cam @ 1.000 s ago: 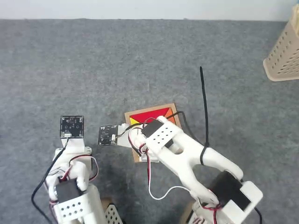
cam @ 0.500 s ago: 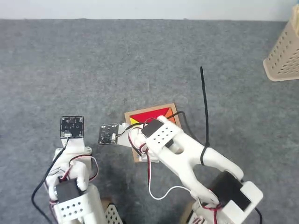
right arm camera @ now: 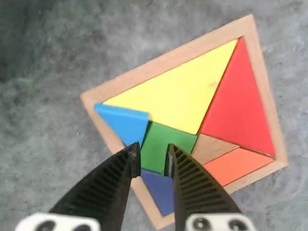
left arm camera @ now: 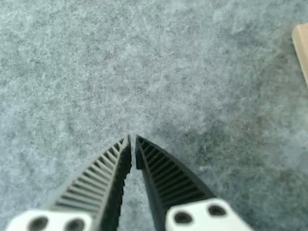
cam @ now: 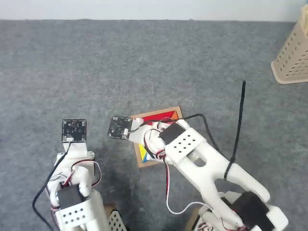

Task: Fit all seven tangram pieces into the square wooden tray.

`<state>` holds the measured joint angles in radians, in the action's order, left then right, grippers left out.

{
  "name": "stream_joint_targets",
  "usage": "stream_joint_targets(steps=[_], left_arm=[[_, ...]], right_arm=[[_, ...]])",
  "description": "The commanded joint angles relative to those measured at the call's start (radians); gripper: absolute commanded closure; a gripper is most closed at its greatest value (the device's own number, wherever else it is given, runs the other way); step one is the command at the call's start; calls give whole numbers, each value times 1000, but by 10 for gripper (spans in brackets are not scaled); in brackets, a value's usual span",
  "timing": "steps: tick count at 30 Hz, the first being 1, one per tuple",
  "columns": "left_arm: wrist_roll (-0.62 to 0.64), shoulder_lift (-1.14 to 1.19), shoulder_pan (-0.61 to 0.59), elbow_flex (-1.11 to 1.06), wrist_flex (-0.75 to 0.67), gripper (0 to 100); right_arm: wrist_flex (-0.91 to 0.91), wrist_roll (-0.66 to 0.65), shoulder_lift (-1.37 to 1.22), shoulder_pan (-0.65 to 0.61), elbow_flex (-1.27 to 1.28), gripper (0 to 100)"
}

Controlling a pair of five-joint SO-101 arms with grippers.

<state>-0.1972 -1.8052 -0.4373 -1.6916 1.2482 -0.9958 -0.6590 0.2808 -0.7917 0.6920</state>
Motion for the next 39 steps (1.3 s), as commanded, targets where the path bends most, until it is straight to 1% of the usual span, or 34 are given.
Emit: stream_joint_targets(steps=[1,4,10,15,28,32,39], left_arm=[[-5,-14,-5,7,8,987],[-5,-14,-5,7,8,987],[-5,-14,-5,7,8,987],[-5,-14,-5,7,8,987],[-5,-14,-5,7,8,987],[-5,-14,-5,7,8,987],[-5,-14,-5,7,8,987]], right_arm=[[85,68,-24,-10,-8,914],[160,130,-79,-31,-9,918],[200,133,-163,-30,-9,918],[196,133,-200,-21,-9,918],[170,133,-199,16,-9,918],[134,133,-168,18,-6,918],[134,133,-139,18,3,918]])
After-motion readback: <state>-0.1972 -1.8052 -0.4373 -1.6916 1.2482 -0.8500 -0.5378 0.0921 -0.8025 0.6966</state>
